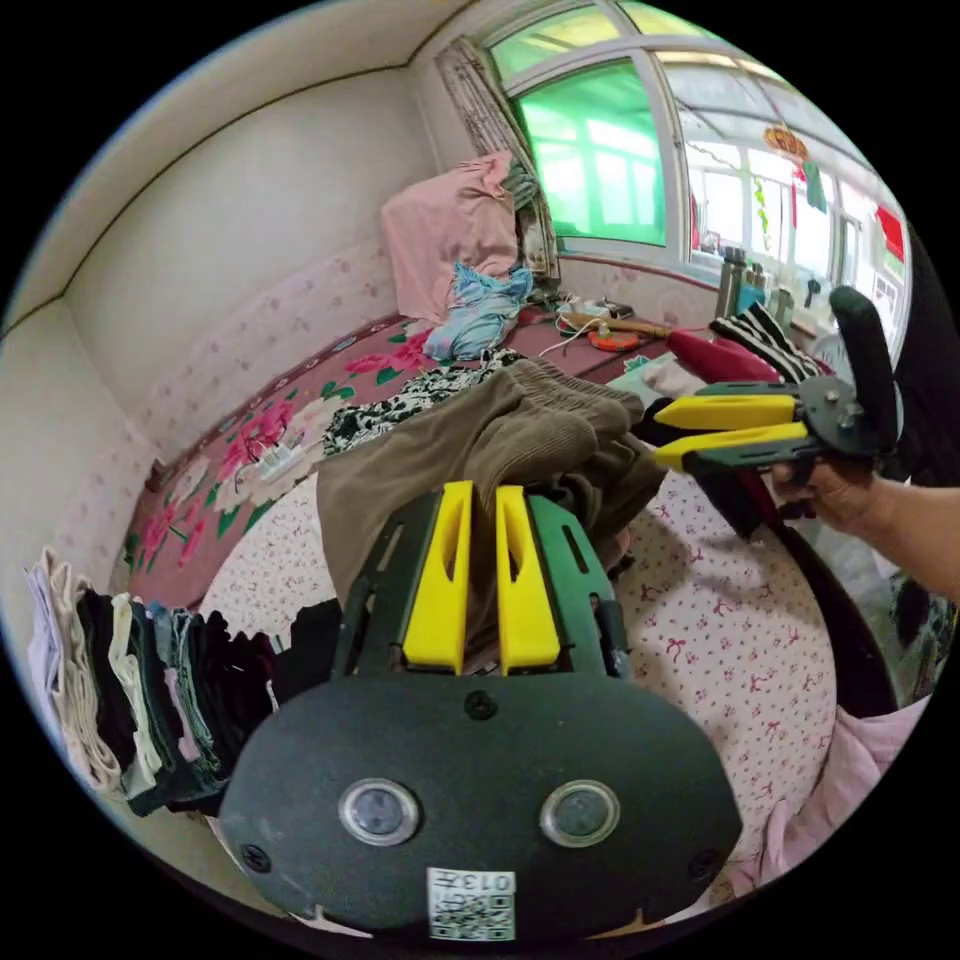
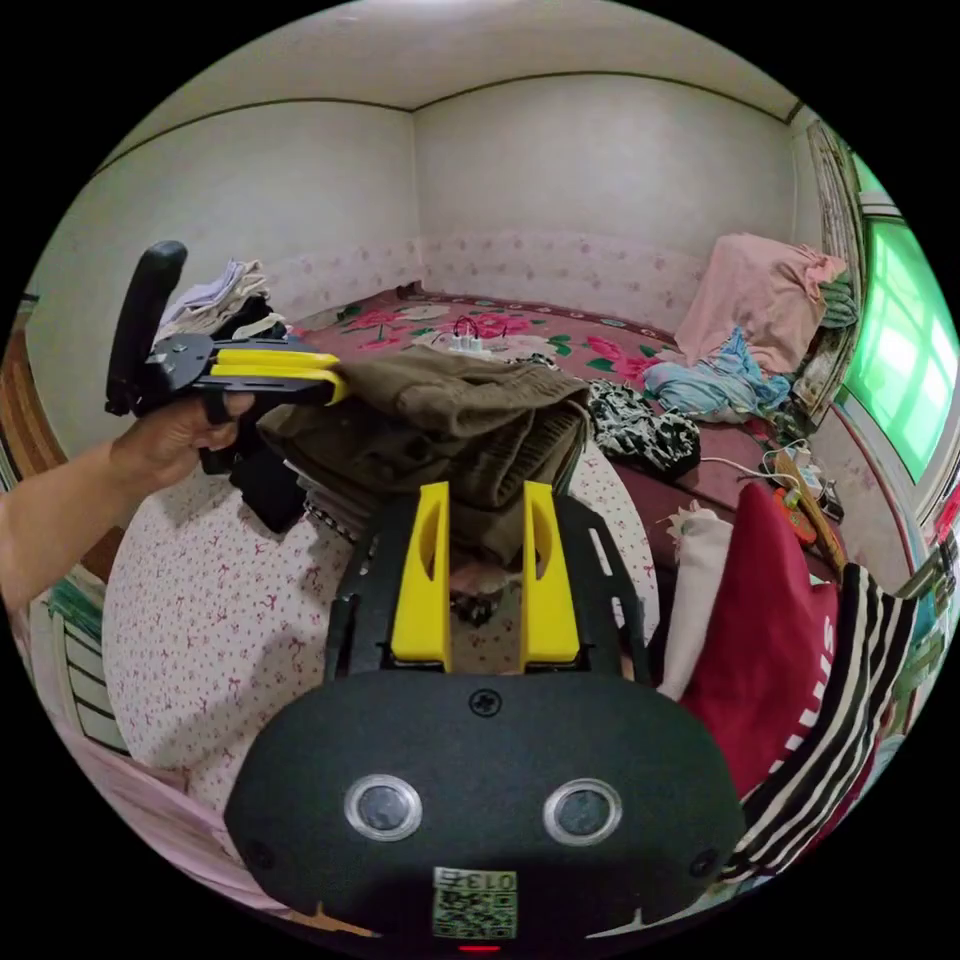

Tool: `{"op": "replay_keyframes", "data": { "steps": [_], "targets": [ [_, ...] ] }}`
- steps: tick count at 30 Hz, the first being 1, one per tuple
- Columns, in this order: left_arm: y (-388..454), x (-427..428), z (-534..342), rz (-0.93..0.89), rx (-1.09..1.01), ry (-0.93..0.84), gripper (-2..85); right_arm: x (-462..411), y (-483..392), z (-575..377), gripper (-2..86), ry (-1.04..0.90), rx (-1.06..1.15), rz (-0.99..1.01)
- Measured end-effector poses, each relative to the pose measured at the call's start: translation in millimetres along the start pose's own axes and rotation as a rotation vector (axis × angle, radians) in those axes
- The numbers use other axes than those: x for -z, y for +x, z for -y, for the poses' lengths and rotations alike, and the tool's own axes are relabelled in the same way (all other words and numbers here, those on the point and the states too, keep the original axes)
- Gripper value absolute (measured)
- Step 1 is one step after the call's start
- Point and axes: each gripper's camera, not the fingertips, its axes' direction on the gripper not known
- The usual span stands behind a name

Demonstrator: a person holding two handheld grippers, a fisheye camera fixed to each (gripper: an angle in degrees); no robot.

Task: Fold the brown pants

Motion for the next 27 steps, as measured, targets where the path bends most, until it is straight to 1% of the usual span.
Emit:
{"op": "replay_keyframes", "data": {
  "steps": [4, 5, 6, 7, 8, 9, 10, 11, 14, 16, 17, 19, 20, 22, 23, 25, 27],
  "targets": [
    [-34.1, 11.0, -3.2, 0.023, -0.005, -0.025, 4.3, -35.8, 9.5, 20.0, 13.5, -0.052, -0.035, 0.014],
    [-37.5, 11.2, -4.1, 0.016, 0.001, -0.031, 4.4, -49.9, 11.8, 25.9, 13.5, -0.097, -0.037, -0.003],
    [-44.5, 10.0, -5.8, 0.014, 0.026, -0.052, 4.6, -65.5, 14.9, 30.1, 12.5, -0.162, -0.038, -0.039],
    [-50.8, 7.5, -7.6, 0.019, 0.048, -0.080, 4.4, -69.5, 17.2, 30.7, 12.0, -0.169, -0.043, -0.042],
    [-53.6, 7.7, -8.5, 0.019, 0.052, -0.086, 4.2, -70.7, 24.1, 31.7, 9.7, -0.164, -0.082, -0.033],
    [-58.3, 13.2, -9.6, 0.016, 0.043, -0.081, 3.7, -70.0, 29.2, 36.0, 7.9, -0.192, -0.092, 0.029],
    [-63.5, 22.0, -8.7, -0.007, 0.023, -0.084, 3.2, -68.1, 31.4, 38.2, 7.2, -0.204, -0.099, 0.031],
    [-66.9, 28.3, -8.1, -0.028, 0.019, -0.080, 3.0, -57.9, 32.0, 40.9, 6.4, -0.185, -0.067, 0.027],
    [-93.6, 89.5, -9.7, -0.100, 0.064, 0.057, 2.3, -15.5, 38.6, 45.8, 5.7, -0.079, -0.051, 0.077],
    [-122.4, 163.9, -14.0, -0.126, 0.130, 0.208, 2.0, 19.0, 35.6, 51.1, 5.5, 0.005, -0.021, 0.096],
    [-130.1, 184.5, -15.9, -0.132, 0.140, 0.247, 1.9, 44.4, 29.3, 55.1, 5.4, 0.063, 0.017, 0.099],
    [-162.9, 269.1, -28.6, -0.195, 0.181, 0.415, 1.8, 85.3, 16.4, 59.7, 5.2, 0.160, 0.076, 0.103],
    [-170.2, 290.9, -32.6, -0.205, 0.185, 0.455, 1.8, 114.0, 7.0, 61.2, 5.2, 0.233, 0.109, 0.102],
    [-187.1, 376.1, -54.5, -0.157, 0.138, 0.592, 1.9, 157.9, -6.0, 59.6, 5.1, 0.350, 0.151, 0.099],
    [-189.9, 394.9, -61.8, -0.136, 0.124, 0.617, 1.9, 184.8, -11.9, 54.2, 5.1, 0.426, 0.180, 0.116],
    [-204.1, 455.3, -98.8, -0.067, 0.105, 0.661, 1.9, 215.0, -17.9, 40.3, 5.5, 0.492, 0.222, 0.154],
    [-220.7, 483.5, -135.1, -0.058, 0.141, 0.641, 2.0, 234.0, -22.6, 14.5, 5.7, 0.433, 0.224, 0.147]
  ]
}}
